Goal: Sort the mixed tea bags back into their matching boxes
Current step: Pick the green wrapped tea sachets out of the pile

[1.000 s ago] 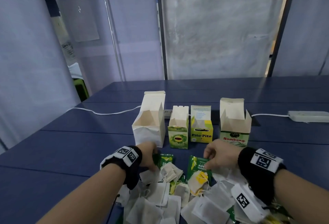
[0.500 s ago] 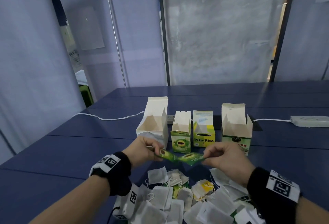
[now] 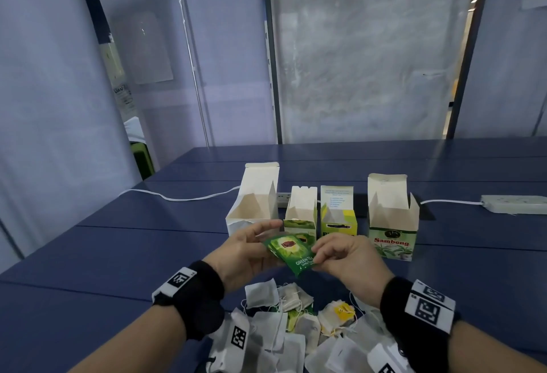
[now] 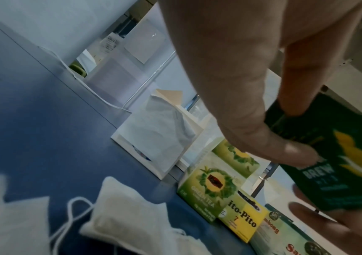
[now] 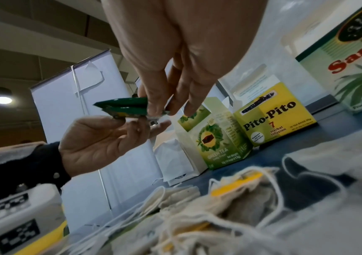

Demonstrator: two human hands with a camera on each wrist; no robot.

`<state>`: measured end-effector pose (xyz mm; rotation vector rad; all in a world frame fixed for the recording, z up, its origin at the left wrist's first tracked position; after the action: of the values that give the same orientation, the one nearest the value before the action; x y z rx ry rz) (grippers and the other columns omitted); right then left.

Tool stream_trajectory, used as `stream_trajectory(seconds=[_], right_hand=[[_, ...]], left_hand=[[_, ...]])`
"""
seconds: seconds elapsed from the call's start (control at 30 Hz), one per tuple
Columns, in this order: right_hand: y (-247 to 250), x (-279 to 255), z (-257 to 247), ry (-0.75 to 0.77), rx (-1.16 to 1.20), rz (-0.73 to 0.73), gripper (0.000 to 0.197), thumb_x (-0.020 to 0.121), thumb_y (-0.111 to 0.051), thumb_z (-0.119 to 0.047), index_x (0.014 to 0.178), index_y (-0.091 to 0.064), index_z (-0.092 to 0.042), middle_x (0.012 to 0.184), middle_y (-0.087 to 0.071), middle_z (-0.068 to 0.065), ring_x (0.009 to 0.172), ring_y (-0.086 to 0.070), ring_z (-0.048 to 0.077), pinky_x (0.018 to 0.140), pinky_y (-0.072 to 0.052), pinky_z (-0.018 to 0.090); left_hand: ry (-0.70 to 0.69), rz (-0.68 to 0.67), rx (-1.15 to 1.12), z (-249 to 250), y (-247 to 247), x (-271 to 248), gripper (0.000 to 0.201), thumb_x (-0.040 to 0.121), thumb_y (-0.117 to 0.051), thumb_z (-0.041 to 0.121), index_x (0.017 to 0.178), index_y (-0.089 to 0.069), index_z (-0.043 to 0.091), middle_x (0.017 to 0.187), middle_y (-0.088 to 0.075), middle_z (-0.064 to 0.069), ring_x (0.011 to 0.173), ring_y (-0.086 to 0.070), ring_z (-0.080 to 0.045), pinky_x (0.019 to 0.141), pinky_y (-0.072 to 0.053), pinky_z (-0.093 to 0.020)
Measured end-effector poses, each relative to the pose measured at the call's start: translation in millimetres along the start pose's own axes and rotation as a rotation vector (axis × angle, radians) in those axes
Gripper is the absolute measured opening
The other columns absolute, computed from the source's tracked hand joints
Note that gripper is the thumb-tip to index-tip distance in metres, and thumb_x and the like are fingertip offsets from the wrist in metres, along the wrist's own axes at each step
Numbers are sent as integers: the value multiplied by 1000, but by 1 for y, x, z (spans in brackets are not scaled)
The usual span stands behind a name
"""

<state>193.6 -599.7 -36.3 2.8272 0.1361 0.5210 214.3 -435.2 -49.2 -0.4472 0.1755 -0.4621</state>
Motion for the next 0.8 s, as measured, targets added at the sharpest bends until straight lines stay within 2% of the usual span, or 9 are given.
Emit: stream_trajectory(seconds=[0.13,0.2,0.27,0.37,0.47,0.53,0.6,0.67,0.8], right_hand=[[-11,1,-6,32,-33,2,43,66,-78,12,50,-69,-27,86,-66,-4,76,-62,-2,72,-50,11],[-18,3,-8,41,-49,5,43,67,-77,11,50,-69,-28,86,-66,-5,76,-61,-2,72,-49,9],[-16,8,-11,49,-63,51,42,68,-77,9,50,-70,-29,85,-65,-6,77,-61,-1,71,-47,7],[-31,15,-21,79,-131,47,36,68,-78,8,54,-69,-25,85,-63,-7,80,-60,5,72,-46,6],[-64,10,-32,91,-231,-112,34,74,-69,10,62,-71,-21,88,-60,-10,83,-60,6,71,-45,6],[-79,-2,-33,73,-368,-226,36,80,-56,8,68,-69,-23,93,-60,-9,88,-60,11,76,-50,16],[-86,-23,-27,-10,-471,-343,27,82,-57,-3,75,-68,-26,98,-58,-9,86,-62,14,79,-53,27],[-107,-51,-26,-63,-545,-548,9,83,-65,-23,88,-68,-31,105,-54,-13,86,-60,9,79,-51,26],[-183,-113,-44,178,-817,-932,35,83,-64,-45,116,-61,-33,119,-45,-7,109,-43,15,93,-41,32]], left_hand=[[-48,137,-18,5,4,-4,34,90,-43,-13,117,-58,2,100,-70,-16,78,-70,-24,61,-58,-28],[-41,166,-40,7,5,-12,21,92,-51,7,108,-64,2,95,-68,-13,78,-68,-22,63,-59,-27],[-15,94,-81,8,-6,-18,29,90,-52,25,100,-70,5,89,-68,-8,79,-67,-21,65,-58,-31],[-35,94,51,13,-7,-31,29,91,-51,15,114,-64,4,100,-70,-11,86,-67,-22,70,-57,-31],[-47,229,194,14,14,-48,31,95,-43,-4,126,-51,-4,108,-66,-18,90,-65,-26,75,-58,-33],[-18,292,260,16,31,-67,30,96,-42,-5,124,-52,-2,106,-66,-18,87,-66,-25,75,-57,-36],[50,335,326,17,53,-92,26,96,-43,-4,119,-53,2,102,-67,-18,84,-68,-29,70,-58,-41],[175,358,452,14,71,-124,21,96,-44,-3,113,-53,5,98,-68,-19,82,-69,-34,64,-59,-45],[335,359,632,3,94,-196,19,92,-48,-6,110,-53,-1,91,-68,-18,78,-70,-30,64,-60,-44]])
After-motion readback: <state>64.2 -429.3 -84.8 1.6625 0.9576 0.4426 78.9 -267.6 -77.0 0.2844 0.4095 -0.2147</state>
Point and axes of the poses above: each hand's wrist, its own x-axis towards the middle knuckle, its own y-axis out of the back of the hand, z = x × y, the point moved 9 cm from there along x, towards the middle knuckle
